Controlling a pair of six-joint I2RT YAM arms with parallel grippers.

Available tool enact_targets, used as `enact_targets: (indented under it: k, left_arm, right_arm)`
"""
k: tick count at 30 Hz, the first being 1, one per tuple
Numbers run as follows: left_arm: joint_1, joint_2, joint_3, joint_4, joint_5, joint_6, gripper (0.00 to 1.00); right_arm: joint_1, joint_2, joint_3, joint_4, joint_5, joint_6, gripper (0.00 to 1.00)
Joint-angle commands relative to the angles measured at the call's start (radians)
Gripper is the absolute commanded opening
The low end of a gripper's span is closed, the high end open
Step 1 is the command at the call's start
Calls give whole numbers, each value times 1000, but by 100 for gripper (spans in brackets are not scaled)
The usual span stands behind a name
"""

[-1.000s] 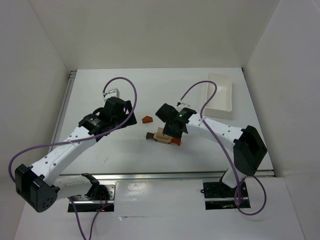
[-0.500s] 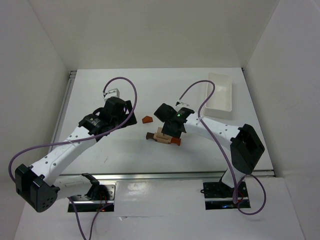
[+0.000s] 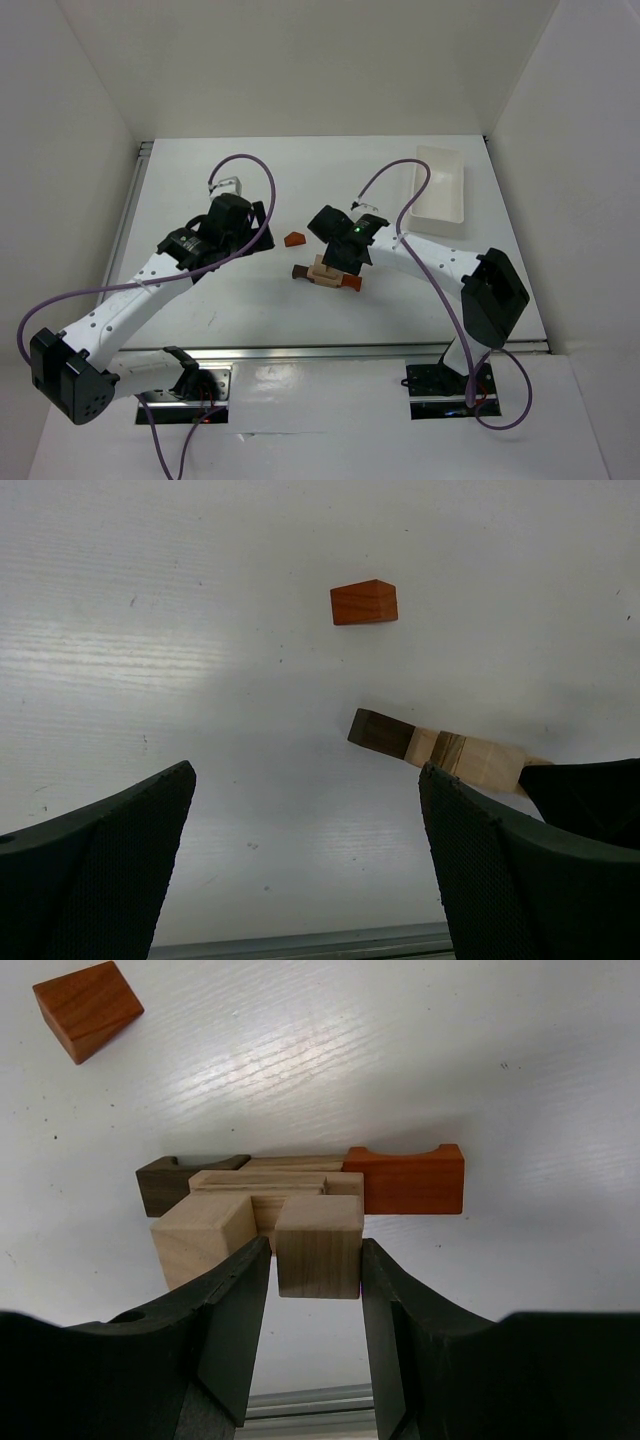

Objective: Build the wood block tower

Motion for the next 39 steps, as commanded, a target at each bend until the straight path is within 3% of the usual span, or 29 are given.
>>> enact_targets:
  k: [1, 21, 30, 31, 32, 35, 39]
  left_arm:
    - [-5, 3, -5, 33, 7, 23, 98]
    - [-23, 3, -5, 42, 7, 33, 96]
    - [-32, 3, -5, 42, 7, 42, 96]
    - [-32, 3, -5, 42, 7, 42, 96]
    - [-32, 3, -5, 42, 7, 42, 96]
    - [-32, 3, -5, 42, 7, 42, 96]
    - [-32, 3, -5, 42, 7, 42, 96]
  right_arm:
    - [9, -49, 38, 39, 18, 1, 49]
    - [9, -116, -20, 106, 1, -38, 50]
    - [9, -239, -63, 117, 44, -57, 58]
    - [9, -251, -72, 108, 44, -57, 53]
    - [9, -251, -72, 73, 55, -57, 38]
    - [9, -260, -72, -34, 93, -10, 33]
    - [0, -271, -110, -81, 78, 15, 11]
